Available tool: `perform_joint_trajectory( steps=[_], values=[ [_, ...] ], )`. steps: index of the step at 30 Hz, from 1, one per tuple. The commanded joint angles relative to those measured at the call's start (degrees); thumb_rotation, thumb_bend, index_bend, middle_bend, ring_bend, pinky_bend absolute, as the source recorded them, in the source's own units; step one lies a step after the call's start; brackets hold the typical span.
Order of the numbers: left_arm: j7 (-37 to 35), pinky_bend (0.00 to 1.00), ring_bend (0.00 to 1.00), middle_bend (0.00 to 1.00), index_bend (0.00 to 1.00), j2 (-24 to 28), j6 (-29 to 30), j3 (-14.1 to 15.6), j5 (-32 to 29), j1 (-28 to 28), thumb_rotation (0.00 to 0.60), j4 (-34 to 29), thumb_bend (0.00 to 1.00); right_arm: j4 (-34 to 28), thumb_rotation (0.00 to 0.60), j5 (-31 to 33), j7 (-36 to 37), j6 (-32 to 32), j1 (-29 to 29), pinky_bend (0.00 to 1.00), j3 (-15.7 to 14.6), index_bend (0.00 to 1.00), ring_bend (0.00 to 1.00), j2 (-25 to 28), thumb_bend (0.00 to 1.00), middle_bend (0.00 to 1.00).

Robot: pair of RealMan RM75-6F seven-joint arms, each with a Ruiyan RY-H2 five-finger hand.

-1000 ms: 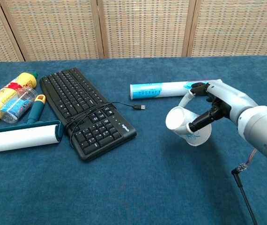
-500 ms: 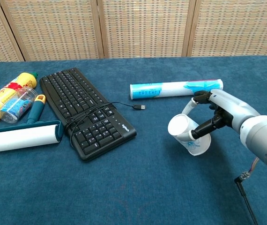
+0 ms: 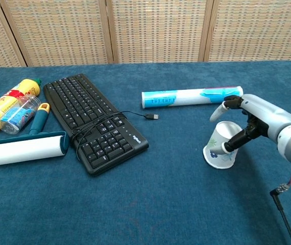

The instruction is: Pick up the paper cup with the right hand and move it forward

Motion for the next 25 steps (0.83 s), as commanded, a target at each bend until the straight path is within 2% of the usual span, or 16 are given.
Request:
perform_joint_trajectory(
  steps=[1, 6, 11, 15, 18, 21, 25],
  values=[
    [-0.1, 0.0, 0.0, 0.0, 0.0, 0.1, 0.0, -0.1, -0.1, 0.0, 0.6, 0.0, 0.18, -0.6, 0.6, -0.6, -0.6, 0.7, -0.5, 0.0, -0.7, 0.37, 0.0, 0.8, 0.23, 0.0],
    [-0.3, 0.0, 0.0, 0.0, 0.0, 0.1, -0.1, -0.2, -0.3, 0.0, 0.6, -0.1, 0.18, -2.5, 0.6, -3.2, -0.9, 2.2, -1.7, 0.0, -2.5, 0.33, 0.0, 2.9, 0.23, 0.0],
    [-0.5, 0.0, 0.0, 0.0, 0.0, 0.1, 0.3, -0.4, -0.5, 0.1, 0.6, 0.0, 0.18, -6.2, 0.6, -7.6, -0.1, 3.3, -3.3, 0.0, -4.7, 0.3, 0.0, 7.2, 0.22, 0.0],
    [-0.4, 0.0, 0.0, 0.0, 0.0, 0.0, 0.2, -0.5, -0.8, 0.1, 0.6, 0.4, 0.18, -8.1, 0.6, -16.8, 0.4, 4.7, -5.1, 0.0, -9.4, 0.29, 0.0, 13.8, 0.22, 0.0],
    [0.3, 0.0, 0.0, 0.0, 0.0, -0.4, 0.1, -0.7, -1.2, 0.0, 0.6, 0.7, 0.18, -5.2, 0.6, -26.7, 1.4, 9.2, -7.6, 0.0, -13.8, 0.23, 0.0, 17.7, 0.22, 0.0],
    [1.0, 0.0, 0.0, 0.0, 0.0, -0.9, 0.2, -1.0, -1.5, 0.0, 0.6, 1.2, 0.18, -1.3, 0.6, -33.4, 3.4, 13.3, -10.4, 0.0, -17.1, 0.14, 0.0, 20.4, 0.21, 0.0],
    [1.5, 0.0, 0.0, 0.0, 0.0, -1.3, 0.4, -1.1, -1.7, 0.1, 0.6, 1.5, 0.18, 3.4, 0.6, -37.6, 3.9, 18.1, -13.7, 0.0, -19.4, 0.07, 0.0, 22.8, 0.2, 0.0]
  ],
)
